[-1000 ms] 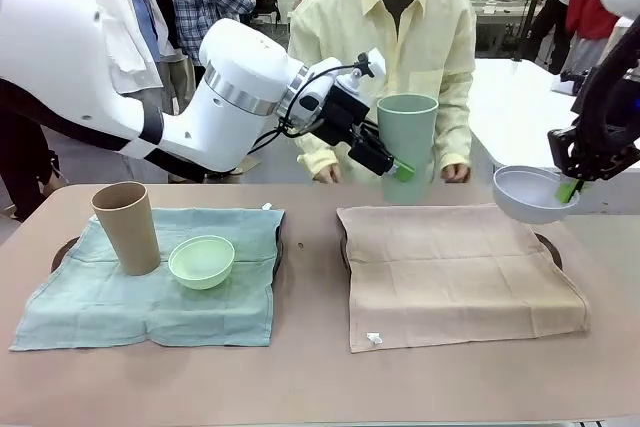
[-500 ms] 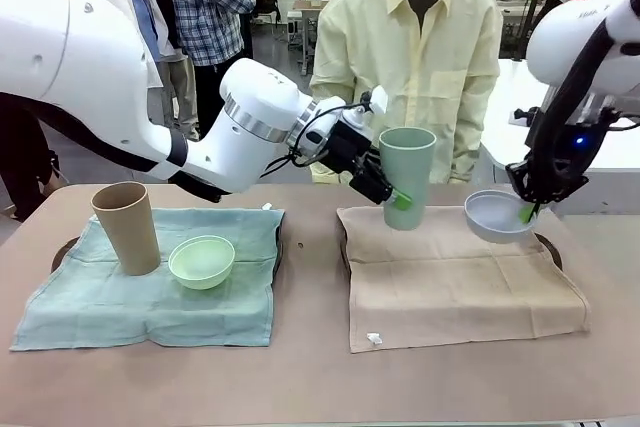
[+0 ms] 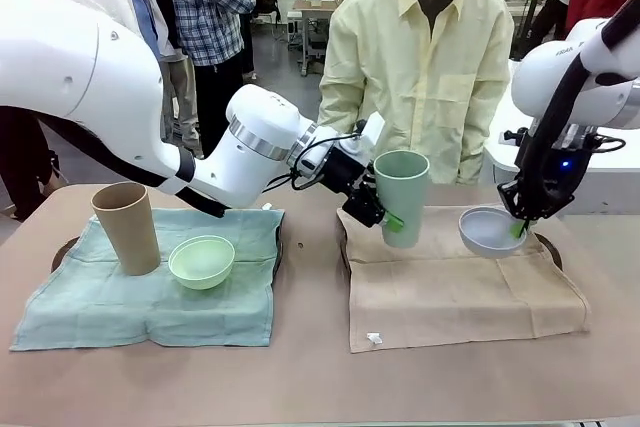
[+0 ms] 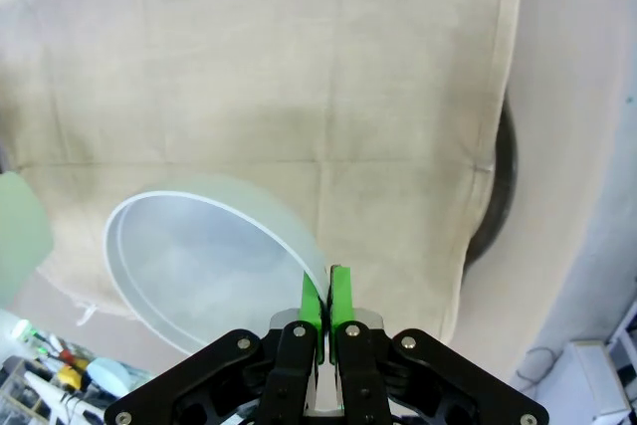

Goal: Set up a tray with a mat and arrange the tableware.
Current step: Place the Picnic Bowl and Reusable plastic cup back onto the Handle tray in front of the human's position.

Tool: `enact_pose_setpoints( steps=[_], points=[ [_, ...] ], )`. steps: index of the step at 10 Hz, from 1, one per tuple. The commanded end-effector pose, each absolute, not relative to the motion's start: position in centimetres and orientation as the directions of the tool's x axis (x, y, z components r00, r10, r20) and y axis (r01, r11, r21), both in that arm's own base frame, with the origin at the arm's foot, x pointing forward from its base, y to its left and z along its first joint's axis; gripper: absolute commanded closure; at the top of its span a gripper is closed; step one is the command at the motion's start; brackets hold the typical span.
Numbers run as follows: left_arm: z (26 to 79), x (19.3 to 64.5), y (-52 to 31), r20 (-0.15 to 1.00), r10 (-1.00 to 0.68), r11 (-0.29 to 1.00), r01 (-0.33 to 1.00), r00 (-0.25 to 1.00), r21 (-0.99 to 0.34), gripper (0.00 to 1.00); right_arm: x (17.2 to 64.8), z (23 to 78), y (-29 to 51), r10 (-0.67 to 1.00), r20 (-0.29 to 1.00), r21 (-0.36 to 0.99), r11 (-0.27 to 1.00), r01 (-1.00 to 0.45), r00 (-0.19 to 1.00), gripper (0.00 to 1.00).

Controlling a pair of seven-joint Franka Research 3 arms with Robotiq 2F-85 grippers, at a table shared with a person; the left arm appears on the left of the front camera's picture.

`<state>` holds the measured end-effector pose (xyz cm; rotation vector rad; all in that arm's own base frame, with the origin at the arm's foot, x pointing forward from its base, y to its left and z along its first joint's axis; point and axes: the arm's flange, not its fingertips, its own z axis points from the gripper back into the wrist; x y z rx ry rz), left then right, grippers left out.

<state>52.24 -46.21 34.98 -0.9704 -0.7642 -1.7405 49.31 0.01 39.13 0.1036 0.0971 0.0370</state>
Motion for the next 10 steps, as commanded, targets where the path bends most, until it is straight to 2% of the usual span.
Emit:
enact_pose_setpoints(
  steps=[1,4,7,10],
  points=[
    [34.0,53.1,-45.9,0.876,-0.424,-0.336,0.938,-0.232,0.086,0.16,49.8,37.4,-0.2,0.062,-0.093,0.076,0.996,-0.055,0.994,0.96],
    [32.2,54.6,-46.1,0.848,-0.468,-0.297,0.948,-0.249,0.114,0.16,50.5,35.5,-0.2,0.101,-0.081,0.08,0.992,-0.094,0.992,0.96],
    [31.3,54.9,-46.6,0.859,-0.471,-0.276,0.958,-0.201,0.074,0.16,50.5,34.8,-0.4,0.114,-0.09,0.087,0.99,-0.107,0.989,0.96],
    [30.5,55.0,-47.4,0.825,-0.55,-0.259,0.966,-0.132,-0.018,0.16,50.6,34.8,-0.7,0.125,-0.095,0.101,0.988,-0.116,0.988,0.96]
  ],
)
